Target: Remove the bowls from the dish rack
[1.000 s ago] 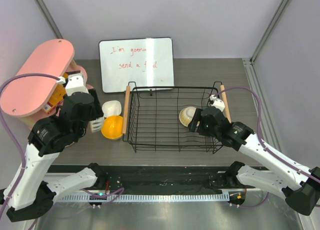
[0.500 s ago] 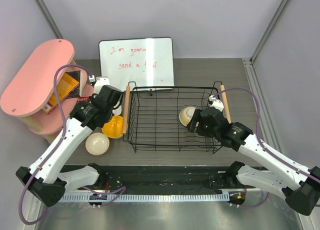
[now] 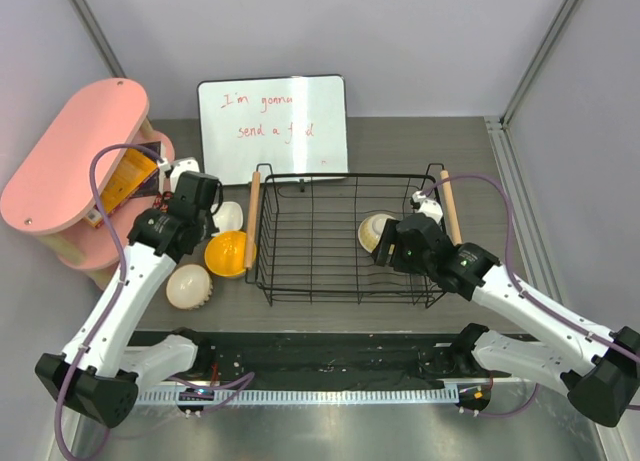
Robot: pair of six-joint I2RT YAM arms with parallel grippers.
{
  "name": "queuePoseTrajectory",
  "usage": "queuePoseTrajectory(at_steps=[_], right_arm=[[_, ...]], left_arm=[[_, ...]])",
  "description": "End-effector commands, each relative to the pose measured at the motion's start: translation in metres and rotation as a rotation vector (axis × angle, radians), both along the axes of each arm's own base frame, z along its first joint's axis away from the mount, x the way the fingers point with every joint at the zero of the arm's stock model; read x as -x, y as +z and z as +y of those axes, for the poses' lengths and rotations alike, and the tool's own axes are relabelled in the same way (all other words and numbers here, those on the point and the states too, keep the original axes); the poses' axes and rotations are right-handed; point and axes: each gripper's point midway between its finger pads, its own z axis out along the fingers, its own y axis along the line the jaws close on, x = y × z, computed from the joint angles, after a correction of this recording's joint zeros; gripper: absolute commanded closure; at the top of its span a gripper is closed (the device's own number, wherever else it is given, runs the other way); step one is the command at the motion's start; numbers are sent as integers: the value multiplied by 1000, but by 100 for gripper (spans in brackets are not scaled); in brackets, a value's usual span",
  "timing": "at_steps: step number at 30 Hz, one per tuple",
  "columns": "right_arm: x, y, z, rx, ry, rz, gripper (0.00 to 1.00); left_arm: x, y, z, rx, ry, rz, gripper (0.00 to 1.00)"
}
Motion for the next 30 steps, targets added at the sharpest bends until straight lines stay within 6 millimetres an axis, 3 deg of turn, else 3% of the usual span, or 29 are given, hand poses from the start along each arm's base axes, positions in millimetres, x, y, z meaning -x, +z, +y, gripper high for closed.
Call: queuePoseTrajectory(at_steps=[1, 13, 16, 17, 18, 21, 25, 30], right_arm=[[-7, 10, 7, -24, 13, -38, 28], [-7, 6, 9, -25, 19, -32, 28], [-6, 7, 8, -25, 17, -35, 28], [-6, 6, 7, -23, 16, -35, 28], [-6, 6, 7, -24, 16, -36, 28], [-4, 4, 5, -22, 15, -36, 28], [-2, 1, 1, -20, 9, -38, 28], [-2, 0, 0, -15, 9, -40, 28]], left_arm=[[-2, 2, -5, 58, -18, -36, 100], [2, -19, 5, 85, -14, 29, 97], [7, -39, 14, 120, 14, 104, 44], [8, -45, 27, 132, 60, 126, 29], [12, -56, 32, 145, 87, 156, 26], [12, -58, 41, 163, 141, 177, 15], [14, -67, 57, 252, 231, 196, 14], [19, -89, 57, 407, 301, 252, 16]])
